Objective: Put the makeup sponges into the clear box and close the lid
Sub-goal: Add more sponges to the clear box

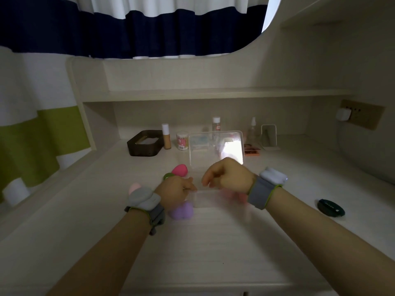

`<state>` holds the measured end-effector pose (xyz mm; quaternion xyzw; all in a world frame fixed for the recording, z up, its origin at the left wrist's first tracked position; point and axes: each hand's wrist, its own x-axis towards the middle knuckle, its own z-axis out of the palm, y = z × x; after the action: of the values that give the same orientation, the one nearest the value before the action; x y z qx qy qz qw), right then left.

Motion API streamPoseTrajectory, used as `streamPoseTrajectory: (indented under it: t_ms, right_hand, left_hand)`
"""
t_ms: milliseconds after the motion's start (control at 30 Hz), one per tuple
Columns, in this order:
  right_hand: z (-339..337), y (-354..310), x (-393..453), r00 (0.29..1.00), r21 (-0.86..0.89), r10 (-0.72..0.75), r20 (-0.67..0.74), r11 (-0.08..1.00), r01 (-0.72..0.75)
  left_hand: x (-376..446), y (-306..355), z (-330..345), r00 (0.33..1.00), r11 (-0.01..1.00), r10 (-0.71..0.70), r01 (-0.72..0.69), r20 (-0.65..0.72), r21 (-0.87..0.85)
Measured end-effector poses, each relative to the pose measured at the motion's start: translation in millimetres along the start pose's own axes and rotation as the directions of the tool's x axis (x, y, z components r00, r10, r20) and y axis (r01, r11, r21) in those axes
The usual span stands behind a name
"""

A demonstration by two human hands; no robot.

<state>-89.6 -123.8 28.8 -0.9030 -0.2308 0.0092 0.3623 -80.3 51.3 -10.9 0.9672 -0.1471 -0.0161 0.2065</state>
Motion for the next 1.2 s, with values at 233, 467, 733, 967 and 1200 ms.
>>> streamPoseTrajectory:
  t_ms: [233,467,733,967,1200]
  right_hand:
    - [48,-16,-6,0.977,-0.358,-0.085,0.198,0.921,0.153]
    - [70,-11,-7,0.963,-0.535,-0.104,0.250,0.814,0.227]
    - [69,-8,-10,0.975,-0.564,-0.111,0.194,0.800,0.203]
    - [60,-6,-13,0.974,-0.507,-0.071,0.213,0.844,0.172]
    - [25,-5,-10,0.998,-0.320,-0.041,0.042,0.946,0.052]
  left_hand:
    - [2,0,-6,0.999,0.999,-0.033,0.033,0.003,0.009]
    - [9,-3,-4,0.999,1.000,-0.015,0.014,0.031,0.021]
    - [8,-5,-1,0.999,0.999,0.030,-0.030,-0.010,0.028]
    - [10,-6,-1,0.999,0.997,0.038,-0.037,-0.017,0.063]
    - [8,-6,0,0.998,0.996,0.056,-0.053,-0.034,0.074]
